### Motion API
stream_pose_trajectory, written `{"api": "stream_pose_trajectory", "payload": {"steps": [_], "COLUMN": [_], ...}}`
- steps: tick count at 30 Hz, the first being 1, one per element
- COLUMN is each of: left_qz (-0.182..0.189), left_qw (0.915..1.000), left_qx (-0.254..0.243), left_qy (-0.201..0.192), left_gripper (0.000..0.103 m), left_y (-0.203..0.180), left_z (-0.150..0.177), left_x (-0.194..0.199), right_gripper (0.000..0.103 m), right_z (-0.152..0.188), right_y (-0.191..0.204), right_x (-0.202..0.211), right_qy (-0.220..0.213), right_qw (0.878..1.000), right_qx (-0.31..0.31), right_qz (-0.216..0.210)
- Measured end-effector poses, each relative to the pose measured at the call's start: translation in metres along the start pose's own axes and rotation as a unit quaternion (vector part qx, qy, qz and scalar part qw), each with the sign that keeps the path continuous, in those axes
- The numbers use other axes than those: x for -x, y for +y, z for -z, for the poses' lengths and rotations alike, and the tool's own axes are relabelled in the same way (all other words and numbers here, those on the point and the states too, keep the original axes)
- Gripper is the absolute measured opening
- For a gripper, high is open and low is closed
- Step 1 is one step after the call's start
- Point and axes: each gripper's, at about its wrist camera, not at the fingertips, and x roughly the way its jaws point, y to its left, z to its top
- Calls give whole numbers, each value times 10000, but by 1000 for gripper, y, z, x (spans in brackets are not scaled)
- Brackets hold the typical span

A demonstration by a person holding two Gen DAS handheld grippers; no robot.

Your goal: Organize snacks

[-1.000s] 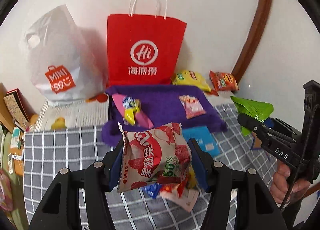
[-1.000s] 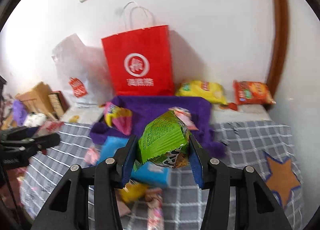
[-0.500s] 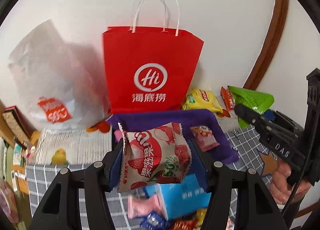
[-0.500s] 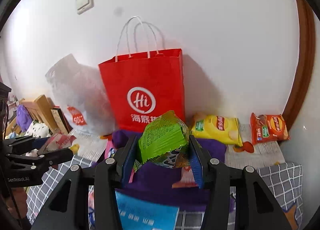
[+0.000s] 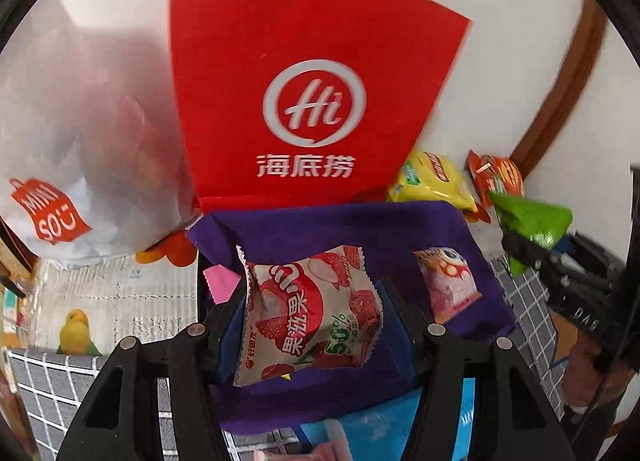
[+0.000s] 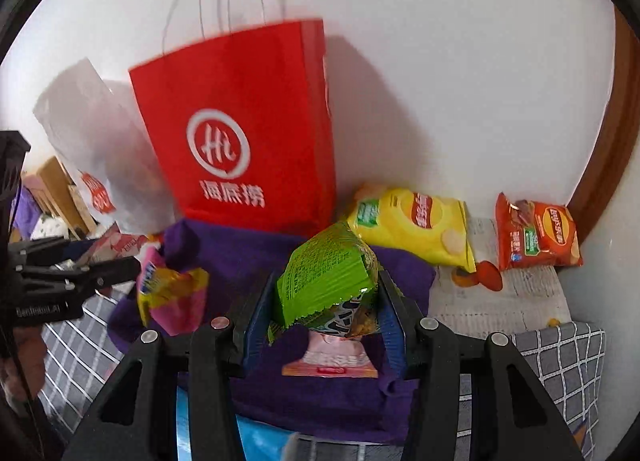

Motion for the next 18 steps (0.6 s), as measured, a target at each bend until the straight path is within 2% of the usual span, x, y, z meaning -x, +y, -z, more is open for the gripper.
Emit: {"api": "stream_pose_trajectory", "payload": {"steps": [2,7,18], "left_qz": [-46,-24,74], "left_qw": [10000,9998,9998], "left_qx": [28,157,142], "left_qy": [54,102,139], "left_gripper": [58,58,58], "left_y": [5,14,14], "left_z": [0,-1,-1], "left_x": [-4,-8,-11], "right_gripper": [49,49,49], "right_z": [3,10,15], "right_y": [-2,-3,11], "right_x": [-11,-32,-44], "right_qy": [93,352,551], "right_qw": [9999,9994,9982], "right_qx": [10,-51,139], "right_qz": [78,-48,-209]}}
